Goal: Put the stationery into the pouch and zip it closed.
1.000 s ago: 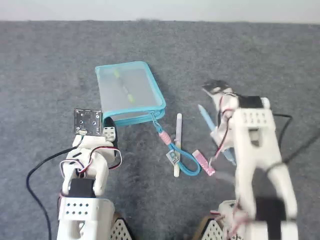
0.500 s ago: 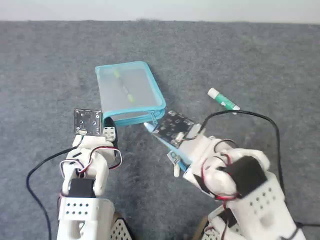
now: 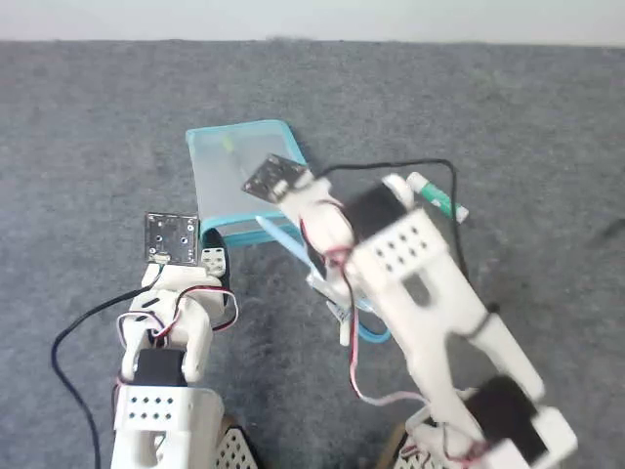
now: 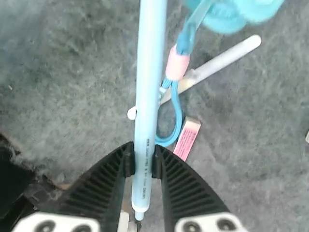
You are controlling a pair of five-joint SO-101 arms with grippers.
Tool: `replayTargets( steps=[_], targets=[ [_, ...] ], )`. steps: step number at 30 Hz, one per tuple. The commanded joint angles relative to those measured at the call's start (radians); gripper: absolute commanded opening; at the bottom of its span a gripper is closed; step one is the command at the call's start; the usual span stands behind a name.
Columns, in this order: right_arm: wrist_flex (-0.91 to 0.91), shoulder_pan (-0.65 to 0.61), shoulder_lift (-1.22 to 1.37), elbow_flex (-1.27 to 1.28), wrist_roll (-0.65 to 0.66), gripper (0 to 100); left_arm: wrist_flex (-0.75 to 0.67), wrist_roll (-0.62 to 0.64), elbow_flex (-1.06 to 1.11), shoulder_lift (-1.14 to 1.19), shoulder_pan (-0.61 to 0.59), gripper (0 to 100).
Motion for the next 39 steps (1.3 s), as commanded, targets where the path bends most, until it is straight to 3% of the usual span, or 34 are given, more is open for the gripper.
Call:
replayTargets(
  steps=[1, 8, 15, 20, 39],
  targets=[
    [0.038, -0.010, 0.073, -0.110, -0.012, 0.6, -0.014, 0.015, -0.021, -0.014, 0.005, 1],
    [0.048, -0.005, 0.093, -0.112, -0.012, 0.6, -0.014, 0.012, -0.021, -0.014, 0.005, 1],
    [0.047, -0.015, -0.145, 0.074, 0.055, 0.6, -0.028, 0.012, -0.021, -0.014, 0.005, 1],
    [0.045, -0.012, -0.170, 0.157, 0.075, 0.6, -0.032, 0.011, -0.019, -0.008, 0.005, 1],
    [0.045, -0.005, 0.180, -0.138, 0.044, 0.6, -0.031, 0.012, -0.010, -0.014, 0.005, 1]
  ],
)
